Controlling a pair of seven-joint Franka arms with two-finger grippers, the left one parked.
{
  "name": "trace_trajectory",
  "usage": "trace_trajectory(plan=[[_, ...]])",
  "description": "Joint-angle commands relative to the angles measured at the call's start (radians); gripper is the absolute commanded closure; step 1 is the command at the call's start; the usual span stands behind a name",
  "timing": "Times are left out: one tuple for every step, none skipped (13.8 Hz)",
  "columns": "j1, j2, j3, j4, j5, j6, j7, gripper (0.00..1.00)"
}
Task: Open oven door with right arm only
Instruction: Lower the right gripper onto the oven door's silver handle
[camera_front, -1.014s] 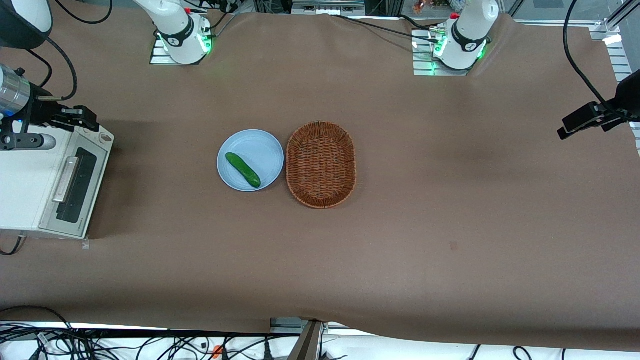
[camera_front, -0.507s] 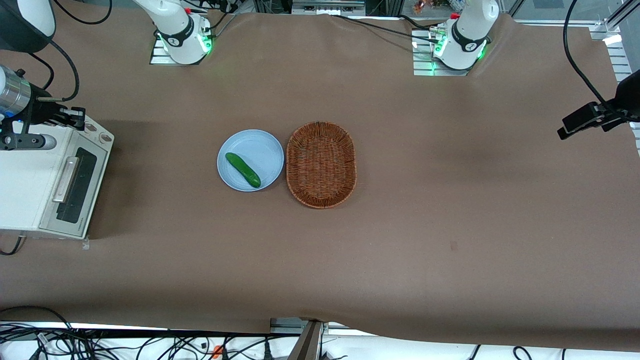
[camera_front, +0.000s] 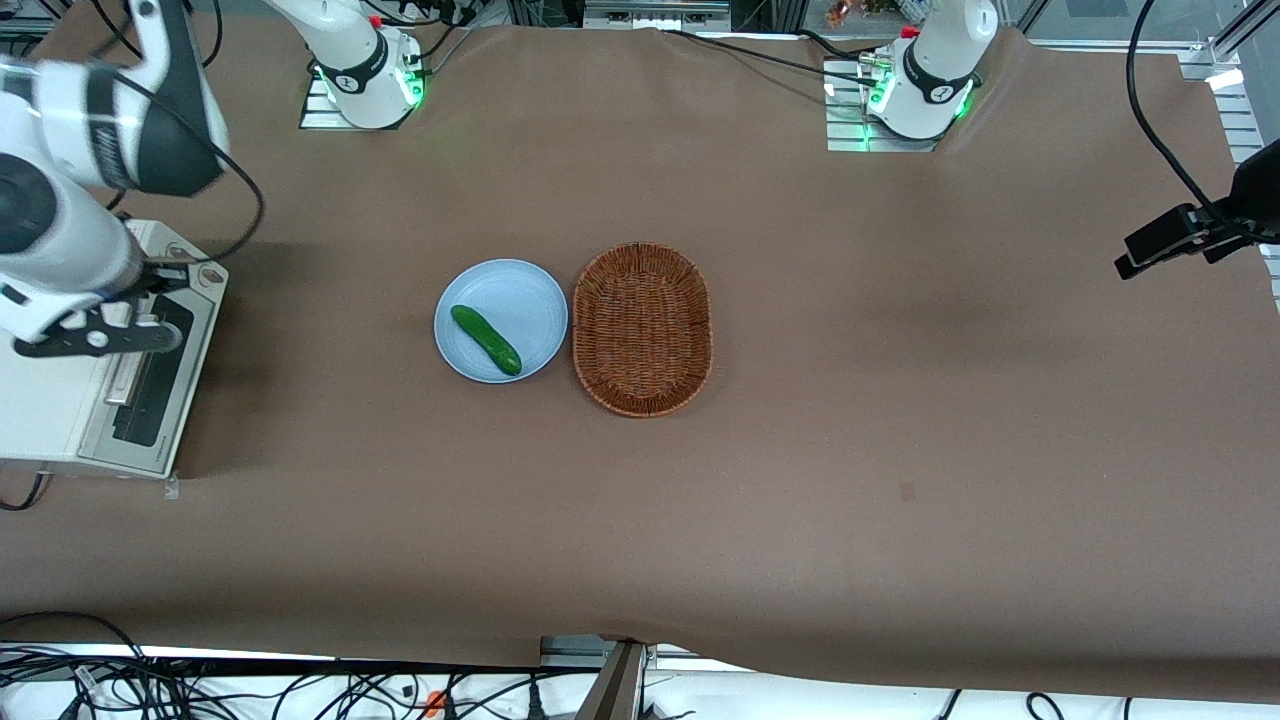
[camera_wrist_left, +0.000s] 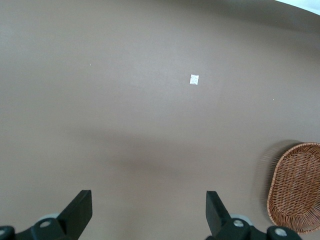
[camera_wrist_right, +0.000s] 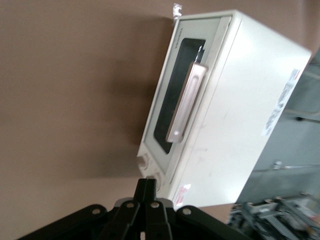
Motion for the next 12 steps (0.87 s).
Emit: trace_trajectory(plan=[[-0.018, 0.101, -0.026, 0.011, -0.083, 0.099, 0.03, 1.0], [-0.022, 0.128, -0.043, 0.011, -0.1, 0.125, 0.083, 1.0], [-0.023, 0.151, -0.057, 0.011, -0.109, 0.133, 0.131, 1.0], [-0.022, 0.158, -0.063, 0.006, -0.12, 0.139, 0.136, 1.0], [-0.023, 0.158, -0.065, 0.002, -0.126, 0.143, 0.136, 1.0], [-0.026, 0.165, -0.068, 0.002, -0.145, 0.161, 0.136, 1.0], [-0.034, 0.173, -0.074, 0.002, -0.159, 0.181, 0.136, 1.0], [-0.04, 0.179, -0.076, 0.002, -0.162, 0.186, 0.136, 1.0], [-0.049, 0.185, -0.076, 0.0, -0.162, 0.187, 0.136, 1.0], [-0.051, 0.191, -0.076, 0.002, -0.162, 0.195, 0.136, 1.0], [-0.06, 0.202, -0.076, 0.0, -0.162, 0.216, 0.136, 1.0], [-0.075, 0.208, -0.076, -0.005, -0.162, 0.231, 0.134, 1.0]])
